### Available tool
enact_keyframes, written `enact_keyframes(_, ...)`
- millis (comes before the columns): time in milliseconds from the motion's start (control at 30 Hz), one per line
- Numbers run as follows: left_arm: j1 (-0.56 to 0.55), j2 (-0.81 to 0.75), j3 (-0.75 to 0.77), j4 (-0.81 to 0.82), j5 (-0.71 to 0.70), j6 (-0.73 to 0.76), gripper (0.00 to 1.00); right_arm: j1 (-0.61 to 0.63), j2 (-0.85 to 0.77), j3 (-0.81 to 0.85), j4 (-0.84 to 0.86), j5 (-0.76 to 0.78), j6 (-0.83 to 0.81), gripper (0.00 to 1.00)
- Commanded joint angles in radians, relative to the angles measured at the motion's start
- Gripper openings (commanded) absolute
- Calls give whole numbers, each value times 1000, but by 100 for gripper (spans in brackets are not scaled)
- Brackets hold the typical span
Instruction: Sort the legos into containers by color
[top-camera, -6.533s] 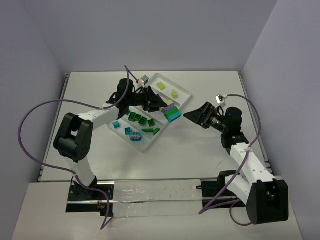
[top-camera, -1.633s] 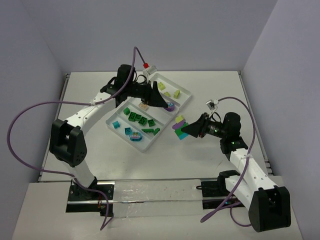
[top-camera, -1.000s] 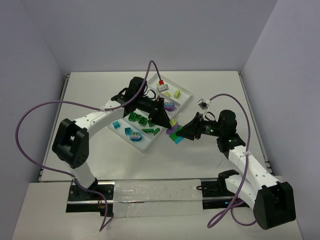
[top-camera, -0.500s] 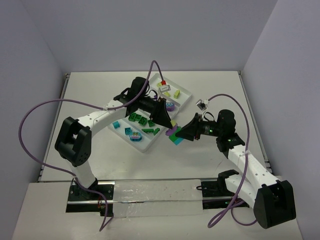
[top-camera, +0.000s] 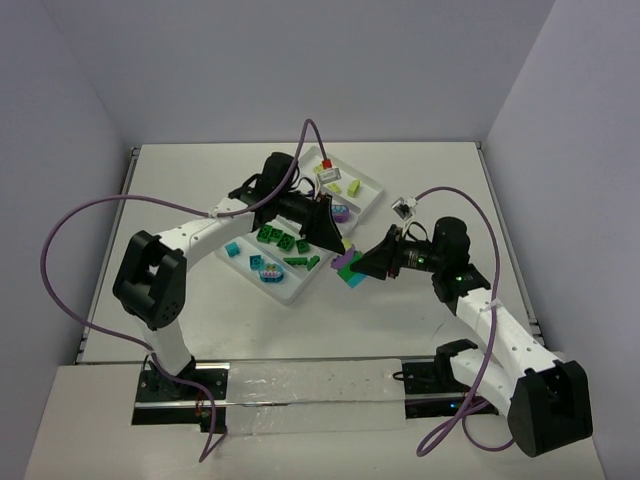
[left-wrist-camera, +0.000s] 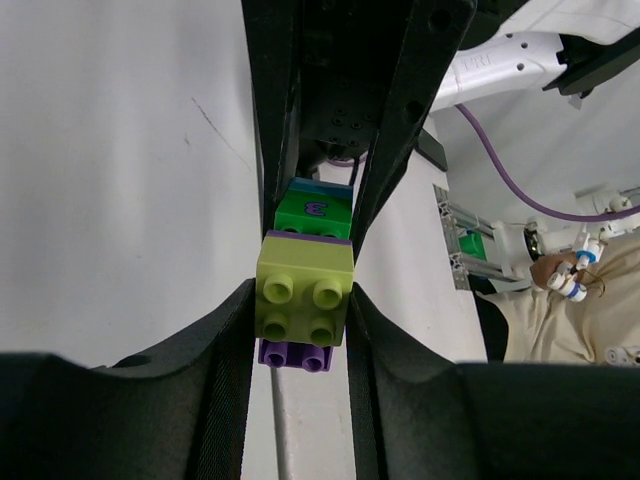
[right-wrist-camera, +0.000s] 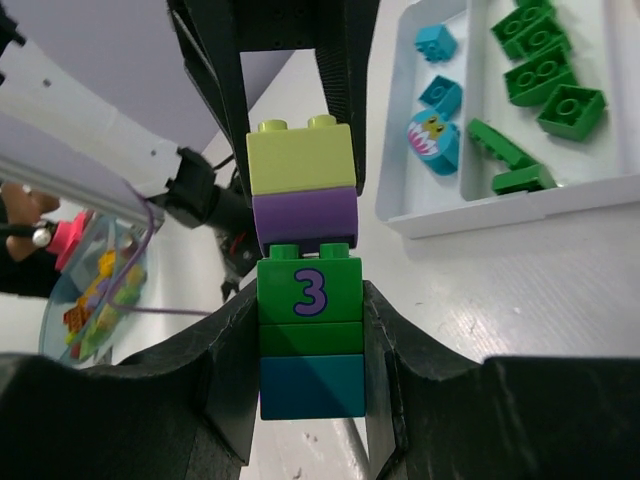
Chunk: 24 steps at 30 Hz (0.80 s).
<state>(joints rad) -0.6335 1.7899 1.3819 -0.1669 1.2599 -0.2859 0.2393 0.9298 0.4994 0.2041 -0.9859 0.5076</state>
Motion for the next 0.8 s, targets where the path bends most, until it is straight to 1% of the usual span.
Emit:
enact_keyframes(0, 64, 14, 20, 181, -10, -171, 0, 0, 18, 59, -158, 293, -77, 0)
enact_keyframes(100, 106, 58, 63, 256, -61, -276, 0, -11, -10, 51, -196, 415, -69, 0)
enact_keyframes(200, 109, 129, 178, 205, -144, -281, 0, -21, -55, 32, -218, 522, -41, 0)
enact_keyframes(233, 106, 169, 234, 186, -146, -284, 0, -23, -66, 32, -221, 540, -35, 0)
enact_keyframes(267, 104, 187, 258, 189, -146, -298, 0, -24, -71, 34, -227, 562, -32, 0)
enact_keyframes(367, 106, 276, 348, 237, -160, -373, 0, -26, -81, 54, -264, 645, -27, 0)
enact_keyframes(400, 106, 300, 375, 241, -163, -379, 0, -26, -80, 61, -272, 660, -29, 0)
enact_keyframes(467, 106, 350, 423, 259, -163, -417, 0, -28, -66, 82, -341, 765, -44, 0)
enact_keyframes(600, 107, 335, 394, 288, -165, -438, 0, -28, 14, 126, -440, 869, -72, 0)
enact_keyframes(633, 109, 317, 375, 276, -181, -428, 0, -27, 62, 133, -464, 892, -73, 0)
enact_keyframes(700, 114, 286, 344, 241, -211, -406, 0, -27, 115, 137, -474, 914, -67, 1)
enact_keyframes(767, 116, 257, 317, 223, -249, -396, 0, -28, 144, 135, -471, 927, -59, 4)
